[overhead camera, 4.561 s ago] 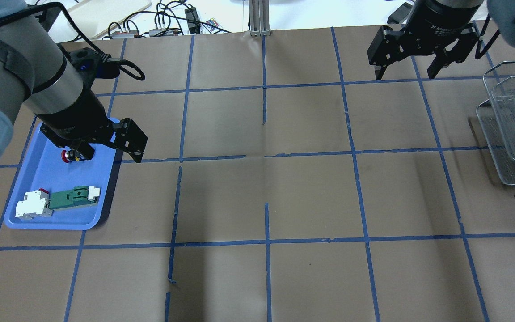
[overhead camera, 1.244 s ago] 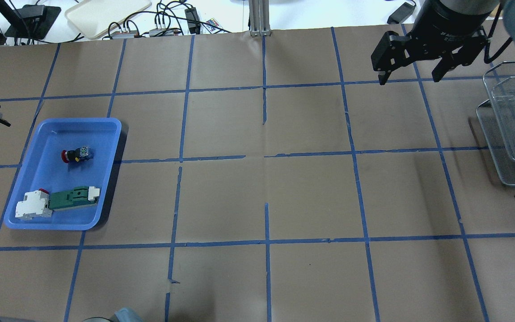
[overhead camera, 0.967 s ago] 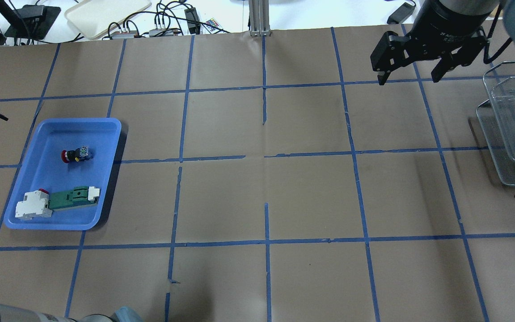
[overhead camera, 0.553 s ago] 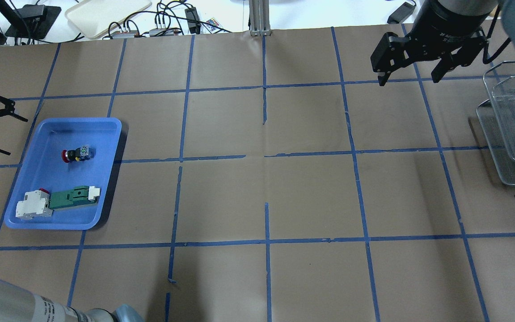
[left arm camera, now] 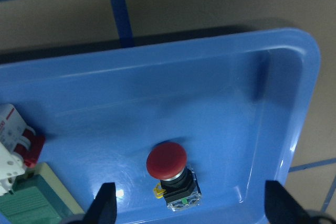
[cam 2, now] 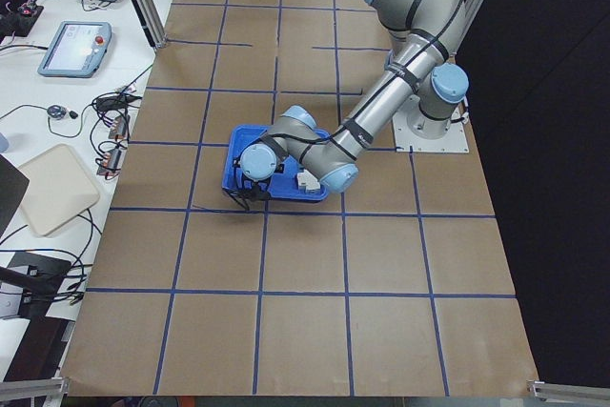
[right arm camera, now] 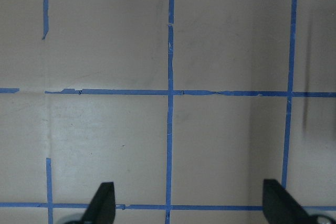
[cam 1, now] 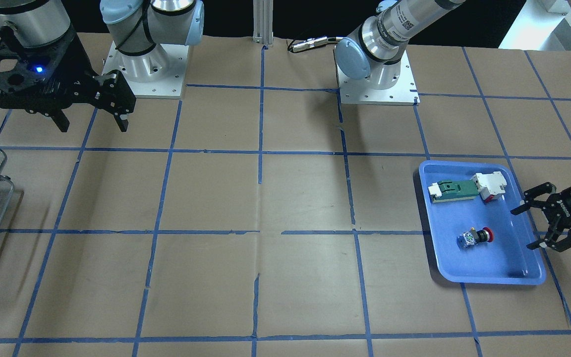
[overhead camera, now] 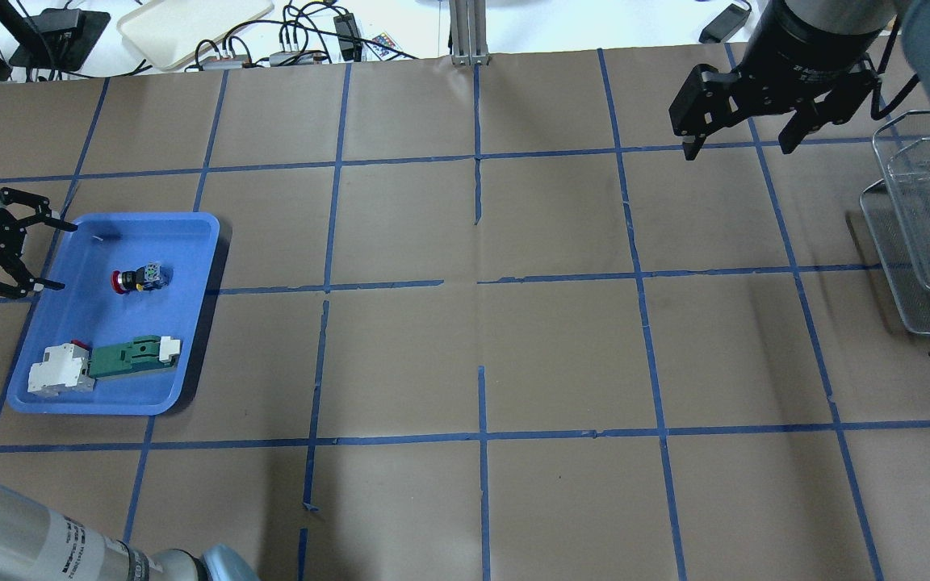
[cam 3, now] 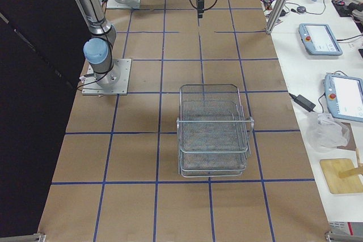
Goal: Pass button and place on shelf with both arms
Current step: 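Lower the left gripper and close it on the red push button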
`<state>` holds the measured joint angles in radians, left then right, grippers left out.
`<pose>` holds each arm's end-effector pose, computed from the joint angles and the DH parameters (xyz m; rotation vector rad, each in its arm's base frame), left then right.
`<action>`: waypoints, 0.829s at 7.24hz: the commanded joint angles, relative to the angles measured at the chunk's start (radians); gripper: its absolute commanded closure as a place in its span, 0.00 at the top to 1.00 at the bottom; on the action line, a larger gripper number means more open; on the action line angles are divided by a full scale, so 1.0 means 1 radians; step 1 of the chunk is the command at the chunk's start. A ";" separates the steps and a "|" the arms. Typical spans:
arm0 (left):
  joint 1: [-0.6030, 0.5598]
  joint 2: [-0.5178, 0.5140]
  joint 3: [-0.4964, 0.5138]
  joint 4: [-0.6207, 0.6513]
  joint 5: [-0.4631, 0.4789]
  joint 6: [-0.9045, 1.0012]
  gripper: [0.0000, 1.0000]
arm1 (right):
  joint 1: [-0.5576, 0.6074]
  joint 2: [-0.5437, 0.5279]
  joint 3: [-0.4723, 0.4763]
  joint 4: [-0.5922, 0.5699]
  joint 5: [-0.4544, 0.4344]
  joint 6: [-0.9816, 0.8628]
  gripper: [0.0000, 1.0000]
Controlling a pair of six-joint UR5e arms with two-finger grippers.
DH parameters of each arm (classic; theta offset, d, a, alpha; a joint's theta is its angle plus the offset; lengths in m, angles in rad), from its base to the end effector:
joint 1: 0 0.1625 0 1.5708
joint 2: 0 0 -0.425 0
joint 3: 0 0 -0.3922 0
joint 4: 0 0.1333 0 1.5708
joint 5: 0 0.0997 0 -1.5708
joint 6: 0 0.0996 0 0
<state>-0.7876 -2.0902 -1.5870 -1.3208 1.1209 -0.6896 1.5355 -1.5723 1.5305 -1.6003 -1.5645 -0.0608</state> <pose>0.3113 -0.5630 0.2171 1.8505 -1.9111 -0.3534 0.1163 -0.5022 0.5116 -0.0403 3.1365 -0.1122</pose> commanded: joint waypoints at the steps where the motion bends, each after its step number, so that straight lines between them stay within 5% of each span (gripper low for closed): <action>1: -0.001 -0.039 -0.004 -0.002 -0.088 -0.118 1.00 | 0.000 0.000 0.000 0.000 0.000 -0.001 1.00; 6: -0.001 -0.066 -0.050 0.003 -0.133 -0.108 1.00 | 0.000 0.002 0.002 -0.001 0.000 -0.002 1.00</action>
<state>-0.7885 -2.1502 -1.6317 -1.3182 0.9917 -0.8064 1.5355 -1.5709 1.5323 -1.6015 -1.5647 -0.0628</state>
